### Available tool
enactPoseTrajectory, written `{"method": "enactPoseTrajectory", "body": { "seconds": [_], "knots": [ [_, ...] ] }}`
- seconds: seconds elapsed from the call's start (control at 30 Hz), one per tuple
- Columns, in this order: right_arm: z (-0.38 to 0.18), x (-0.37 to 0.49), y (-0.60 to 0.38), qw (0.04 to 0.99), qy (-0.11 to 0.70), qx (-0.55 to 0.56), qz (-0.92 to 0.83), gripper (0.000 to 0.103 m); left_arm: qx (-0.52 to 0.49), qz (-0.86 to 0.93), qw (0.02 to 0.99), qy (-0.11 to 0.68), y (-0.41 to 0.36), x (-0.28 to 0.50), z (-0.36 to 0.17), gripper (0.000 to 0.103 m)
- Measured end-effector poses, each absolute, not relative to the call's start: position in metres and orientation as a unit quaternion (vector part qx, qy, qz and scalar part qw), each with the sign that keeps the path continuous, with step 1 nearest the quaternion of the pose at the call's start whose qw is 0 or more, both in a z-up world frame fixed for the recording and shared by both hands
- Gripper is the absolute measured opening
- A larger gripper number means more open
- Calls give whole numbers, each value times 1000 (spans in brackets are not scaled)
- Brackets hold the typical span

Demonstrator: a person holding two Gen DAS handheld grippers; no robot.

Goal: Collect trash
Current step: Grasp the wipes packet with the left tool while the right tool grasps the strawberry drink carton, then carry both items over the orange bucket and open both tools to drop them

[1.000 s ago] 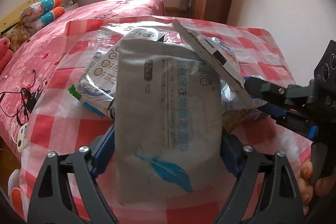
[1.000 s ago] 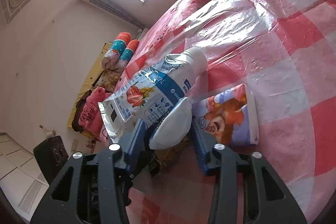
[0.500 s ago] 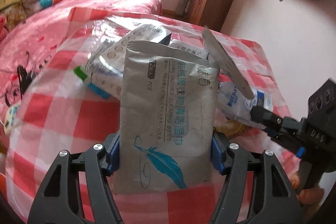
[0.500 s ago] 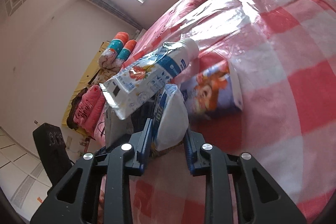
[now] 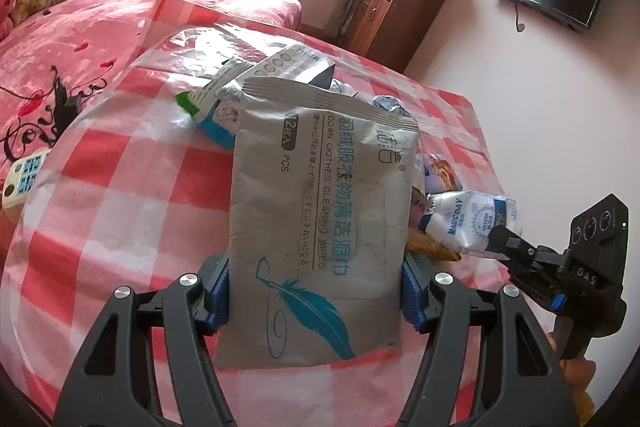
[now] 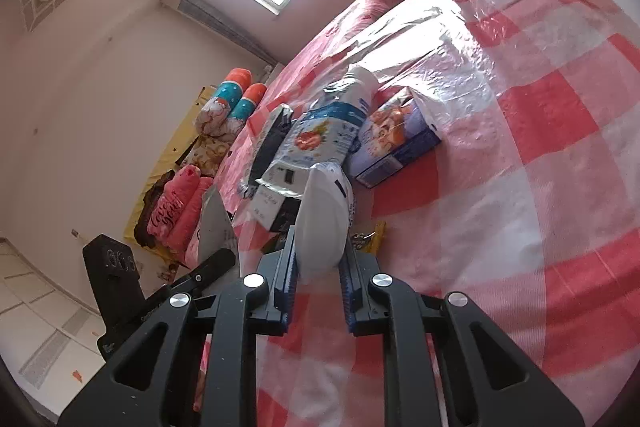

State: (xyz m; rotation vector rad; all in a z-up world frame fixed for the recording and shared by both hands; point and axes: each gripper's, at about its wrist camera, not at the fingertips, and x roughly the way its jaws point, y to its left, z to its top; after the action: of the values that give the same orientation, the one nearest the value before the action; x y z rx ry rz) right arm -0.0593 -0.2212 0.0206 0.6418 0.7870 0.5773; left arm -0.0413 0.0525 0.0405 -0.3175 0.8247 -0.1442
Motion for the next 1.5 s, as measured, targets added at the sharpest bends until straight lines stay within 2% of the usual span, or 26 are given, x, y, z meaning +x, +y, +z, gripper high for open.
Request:
{"method": "enactPoseTrajectory", "body": {
  "seconds": [0.63, 1.17, 1.5],
  "knots": [
    [36, -95, -165, 806, 394, 295, 329, 20, -184, -64, 906, 376, 98, -104, 51, 67],
    [40, -114, -11, 735, 464, 211, 448, 20, -238, 32, 910, 337, 203, -179, 58, 67],
    [37, -129, 95, 682, 504, 127, 515, 20, -281, 151, 885, 339, 292, -235, 31, 67]
  ]
}}
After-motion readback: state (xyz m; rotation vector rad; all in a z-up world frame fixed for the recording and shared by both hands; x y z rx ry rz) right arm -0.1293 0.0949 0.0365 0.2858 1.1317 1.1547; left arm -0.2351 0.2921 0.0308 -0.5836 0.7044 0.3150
